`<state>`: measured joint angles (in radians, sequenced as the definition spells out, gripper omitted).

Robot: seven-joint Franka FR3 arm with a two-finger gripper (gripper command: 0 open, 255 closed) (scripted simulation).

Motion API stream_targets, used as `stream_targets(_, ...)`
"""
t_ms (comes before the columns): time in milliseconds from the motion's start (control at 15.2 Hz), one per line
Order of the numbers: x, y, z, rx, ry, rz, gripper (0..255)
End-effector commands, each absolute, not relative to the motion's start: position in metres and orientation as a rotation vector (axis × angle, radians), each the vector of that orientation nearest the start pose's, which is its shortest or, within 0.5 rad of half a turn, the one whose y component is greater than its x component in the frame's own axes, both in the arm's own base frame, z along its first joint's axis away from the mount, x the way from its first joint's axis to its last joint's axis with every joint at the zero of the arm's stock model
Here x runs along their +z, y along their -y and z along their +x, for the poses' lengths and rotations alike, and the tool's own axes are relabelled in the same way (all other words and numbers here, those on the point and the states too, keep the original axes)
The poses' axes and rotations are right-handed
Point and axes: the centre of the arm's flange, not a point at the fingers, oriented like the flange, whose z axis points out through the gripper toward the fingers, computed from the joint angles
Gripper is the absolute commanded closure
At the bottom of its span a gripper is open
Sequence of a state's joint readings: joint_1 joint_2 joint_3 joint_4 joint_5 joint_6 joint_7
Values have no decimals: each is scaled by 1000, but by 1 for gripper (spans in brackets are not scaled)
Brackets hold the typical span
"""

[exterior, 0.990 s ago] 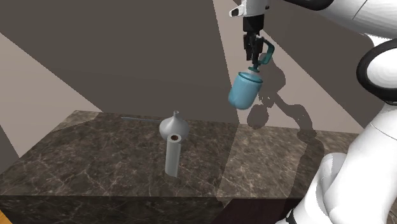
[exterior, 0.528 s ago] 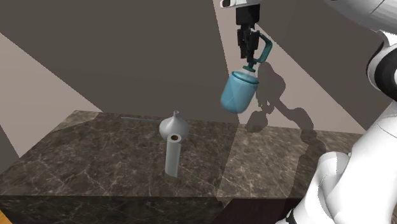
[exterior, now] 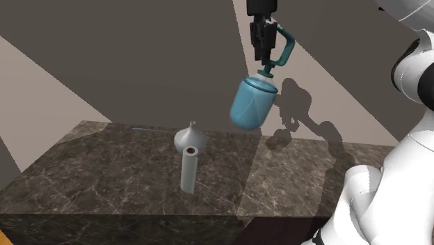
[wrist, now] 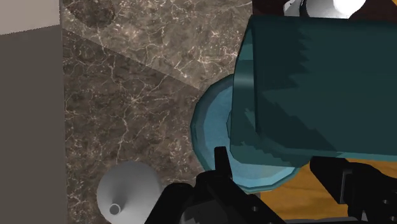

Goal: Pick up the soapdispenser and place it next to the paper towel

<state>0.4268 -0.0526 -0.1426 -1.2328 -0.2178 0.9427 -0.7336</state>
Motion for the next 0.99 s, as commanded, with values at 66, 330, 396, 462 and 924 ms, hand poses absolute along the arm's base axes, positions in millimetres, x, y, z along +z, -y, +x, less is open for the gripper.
stream_targets(66, 763, -134, 431, 443, 1422, -2908, 255)
stream_targets(330, 773, -184, 419, 443, 1422, -2908, 255)
stream_targets(396, 774, -191, 417, 443, 1422, -2908, 255)
stream_targets(462, 769, -191, 417, 443, 1422, -2908, 255)
stream_targets(924, 732, -191, 417, 443, 1422, -2908, 255)
